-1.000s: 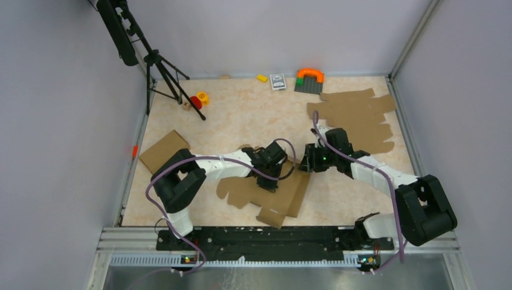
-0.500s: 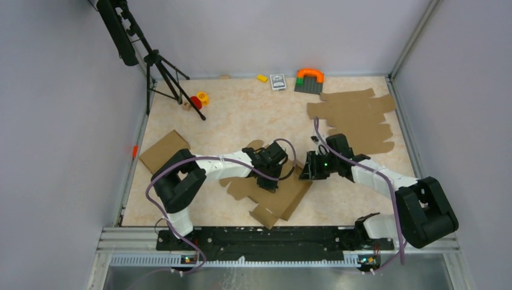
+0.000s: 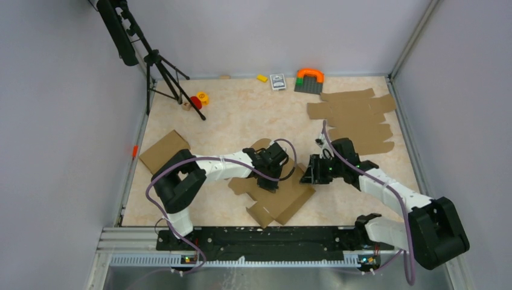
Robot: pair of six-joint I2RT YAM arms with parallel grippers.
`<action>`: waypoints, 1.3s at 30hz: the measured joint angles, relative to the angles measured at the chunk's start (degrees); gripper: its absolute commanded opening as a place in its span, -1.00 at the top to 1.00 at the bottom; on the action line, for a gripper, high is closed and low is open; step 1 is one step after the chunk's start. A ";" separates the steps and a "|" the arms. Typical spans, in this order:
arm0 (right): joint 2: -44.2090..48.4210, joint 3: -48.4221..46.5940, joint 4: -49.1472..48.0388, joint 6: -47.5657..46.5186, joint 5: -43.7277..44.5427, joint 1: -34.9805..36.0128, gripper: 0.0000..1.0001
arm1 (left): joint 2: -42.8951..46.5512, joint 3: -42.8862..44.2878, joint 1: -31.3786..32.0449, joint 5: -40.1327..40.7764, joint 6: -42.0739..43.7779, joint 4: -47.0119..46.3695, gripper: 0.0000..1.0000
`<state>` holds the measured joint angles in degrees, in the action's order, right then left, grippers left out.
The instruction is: Fold the paper box
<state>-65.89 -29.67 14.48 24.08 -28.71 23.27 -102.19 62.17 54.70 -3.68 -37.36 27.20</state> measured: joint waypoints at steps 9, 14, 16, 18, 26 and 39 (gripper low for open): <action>-0.63 0.09 1.42 2.23 0.20 0.00 0.71 | 0.00 0.09 0.24 0.31 -0.04 0.20 1.00; -1.29 1.70 1.53 3.32 0.63 0.00 0.59 | 0.00 0.09 0.24 0.42 -0.13 0.22 1.00; -0.20 1.86 2.64 3.65 1.88 0.02 0.59 | 0.00 0.09 0.24 0.74 -0.17 0.24 1.00; 2.86 1.70 4.24 3.93 4.57 0.15 0.60 | 0.00 0.17 0.35 1.09 -0.20 0.31 1.00; 14.03 -1.73 10.05 6.58 22.88 0.26 1.00 | 0.00 0.28 0.55 1.62 -0.20 0.48 1.00; 0.22 -1.92 13.05 8.94 30.38 0.26 1.00 | 0.00 0.28 0.61 1.70 -0.20 0.48 1.00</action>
<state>-65.67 -31.59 27.53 33.01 1.67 23.53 -102.19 62.46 55.31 -1.98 -37.56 27.68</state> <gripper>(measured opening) 0.003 0.001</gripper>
